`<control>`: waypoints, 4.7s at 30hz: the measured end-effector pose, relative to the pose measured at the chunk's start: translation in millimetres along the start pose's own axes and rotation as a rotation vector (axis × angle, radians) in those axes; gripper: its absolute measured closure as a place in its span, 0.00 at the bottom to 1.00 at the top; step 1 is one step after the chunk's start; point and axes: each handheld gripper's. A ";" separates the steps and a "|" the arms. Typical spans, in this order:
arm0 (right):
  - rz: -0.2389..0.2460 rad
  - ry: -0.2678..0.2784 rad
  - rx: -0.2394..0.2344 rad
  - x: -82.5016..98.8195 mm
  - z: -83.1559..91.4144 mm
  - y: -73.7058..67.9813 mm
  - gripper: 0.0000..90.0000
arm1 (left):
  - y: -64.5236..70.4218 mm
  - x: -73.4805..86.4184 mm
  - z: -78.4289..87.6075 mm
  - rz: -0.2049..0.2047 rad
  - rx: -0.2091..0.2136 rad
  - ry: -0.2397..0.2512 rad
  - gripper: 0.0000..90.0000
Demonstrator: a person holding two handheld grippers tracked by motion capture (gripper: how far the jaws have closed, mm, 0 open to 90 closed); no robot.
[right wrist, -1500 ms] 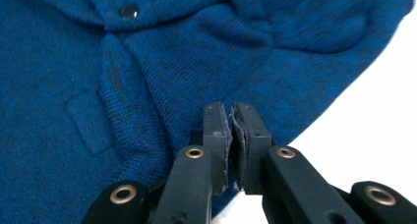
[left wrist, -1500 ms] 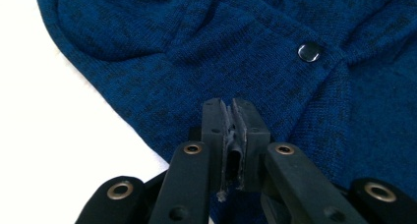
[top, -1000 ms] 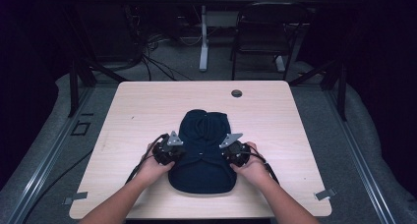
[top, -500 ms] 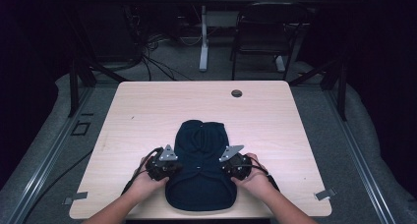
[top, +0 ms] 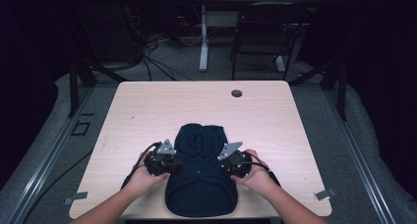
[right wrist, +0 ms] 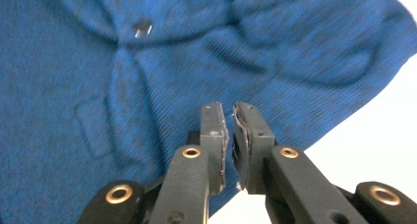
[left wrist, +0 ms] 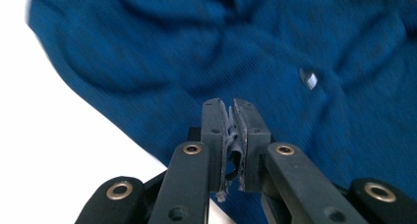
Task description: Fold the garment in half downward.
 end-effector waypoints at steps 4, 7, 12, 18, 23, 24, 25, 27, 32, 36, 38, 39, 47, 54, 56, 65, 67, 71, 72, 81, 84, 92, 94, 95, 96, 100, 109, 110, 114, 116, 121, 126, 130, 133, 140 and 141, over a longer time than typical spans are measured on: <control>0.016 0.006 0.019 -16.5 3.7 17.2 0.89 | -16.5 -22.8 -0.5 -0.005 -0.025 0.014 0.86; 0.028 -0.013 0.017 -27.4 1.3 32.6 0.84 | -30.2 -37.9 -4.0 0.002 -0.061 0.010 0.80; 0.052 -0.061 0.048 -45.3 -14.8 59.4 0.77 | -49.7 -57.3 -12.4 -0.013 -0.072 0.023 0.71; 0.074 -0.068 0.058 -55.8 -24.1 77.2 0.72 | -64.8 -70.6 -26.4 -0.041 -0.100 -0.011 0.68; 0.085 -0.076 0.079 -66.7 -34.7 89.0 0.70 | -79.3 -77.5 -37.4 -0.017 -0.094 -0.032 0.68; 0.083 -0.078 0.081 -68.8 -37.4 90.6 0.70 | -81.4 -78.2 -39.7 -0.021 -0.108 -0.034 0.69; 0.094 -0.086 0.095 -70.7 -39.7 92.5 0.71 | -83.9 -78.9 -41.5 -0.015 -0.103 -0.041 0.70; 0.100 -0.092 0.108 -73.2 -45.5 95.8 0.72 | -88.0 -79.1 -45.0 -0.011 -0.109 -0.042 0.72; 0.097 -0.138 0.130 -75.2 -60.3 108.1 0.76 | -97.9 -78.2 -55.6 0.000 -0.123 -0.053 0.70; 0.087 -0.136 0.121 -75.1 -64.8 112.8 0.75 | -101.8 -75.8 -59.0 -0.001 -0.137 -0.061 0.67; 0.102 -0.139 0.114 -73.9 -70.0 115.3 0.71 | -105.1 -74.0 -61.4 0.016 -0.136 -0.053 0.66; 0.102 -0.139 0.114 -73.9 -70.0 115.3 0.71 | -105.1 -74.0 -61.4 0.016 -0.136 -0.053 0.65; 0.091 -0.150 0.100 -68.3 -82.1 116.5 0.67 | -104.7 -71.1 -71.5 -0.003 -0.156 -0.092 0.63; 0.084 -0.170 0.098 -68.6 -85.9 110.8 0.76 | -100.9 -66.5 -76.0 -0.044 -0.158 -0.094 0.70; 0.090 -0.176 0.099 -69.0 -85.7 110.0 0.79 | -100.4 -66.1 -76.1 -0.041 -0.157 -0.093 0.72; 0.119 -0.170 0.111 -68.1 -81.0 103.3 0.93 | -98.8 -66.1 -75.6 -0.035 -0.148 -0.094 0.85; 0.110 -0.157 0.105 -65.8 -78.3 104.2 0.94 | -98.9 -66.2 -74.7 -0.032 -0.150 -0.097 0.88; 0.110 -0.150 0.099 -63.8 -75.5 104.6 0.94 | -95.6 -68.2 -72.8 -0.042 -0.156 -0.100 0.89; 0.113 -0.140 0.102 -63.8 -72.4 104.1 0.94 | -94.8 -68.9 -71.5 -0.048 -0.159 -0.099 0.89; 0.120 -0.093 0.118 -67.9 -55.7 101.5 0.94 | -91.3 -74.8 -49.4 -0.058 -0.166 -0.054 0.90; 0.115 -0.078 0.130 -70.7 -49.0 99.6 0.94 | -89.1 -77.8 -42.4 -0.064 -0.172 -0.044 0.90; 0.135 -0.044 0.160 -79.9 -29.4 99.9 0.94 | -85.5 -90.6 -20.3 -0.087 -0.199 -0.001 0.90; 0.155 -0.039 0.178 -87.6 -18.4 100.9 0.94 | -85.3 -94.2 -14.7 -0.088 -0.203 0.010 0.90; 0.155 -0.039 0.178 -87.6 -18.4 100.9 0.94 | -85.1 -96.0 -11.9 -0.094 -0.211 0.013 0.90; 0.158 -0.031 0.182 -89.8 -15.5 101.1 0.94 | -85.1 -97.9 -8.8 -0.097 -0.214 0.018 0.90; 0.175 -0.009 0.210 -98.2 -4.6 101.1 0.95 | -84.2 -105.3 3.2 -0.114 -0.237 0.038 0.90; 0.204 0.028 0.286 -120.8 21.6 105.5 0.95 | -86.0 -131.4 34.5 -0.162 -0.303 0.078 0.90; 0.208 0.033 0.297 -124.5 25.4 106.8 0.95 | -86.6 -135.3 38.5 -0.161 -0.308 0.082 0.90; 0.213 0.071 0.368 -141.1 43.0 111.7 0.95 | -86.1 -151.1 56.3 -0.187 -0.381 0.133 0.90; 0.197 0.125 0.403 -146.6 51.8 113.4 0.95 | -83.9 -155.0 62.8 -0.187 -0.416 0.174 0.90; 0.228 0.080 0.416 -139.2 40.3 109.4 0.95 | -79.6 -146.6 49.7 -0.206 -0.411 0.128 0.90; 0.246 0.058 0.400 -129.8 28.1 104.3 0.95 | -75.7 -135.5 35.0 -0.218 -0.403 0.092 0.90; 0.237 0.054 0.383 -122.4 20.5 101.2 0.95 | -73.8 -129.6 28.2 -0.226 -0.393 0.075 0.90; 0.247 0.036 0.381 -120.9 18.3 100.0 0.95 | -73.0 -127.3 25.8 -0.226 -0.390 0.065 0.90; 0.236 0.052 0.371 -120.9 19.5 99.8 0.95 | -73.8 -126.5 26.9 -0.213 -0.391 0.076 0.90; 0.241 0.046 0.371 -121.2 20.2 100.1 0.95 | -73.6 -126.5 27.2 -0.213 -0.390 0.077 0.90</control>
Point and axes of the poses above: each handheld gripper's, and its own axes: z roughly backward along the jaws, x roughly out of its underside, y roughly to its right, and after that the axes turned 2 degrees about x, right-handed
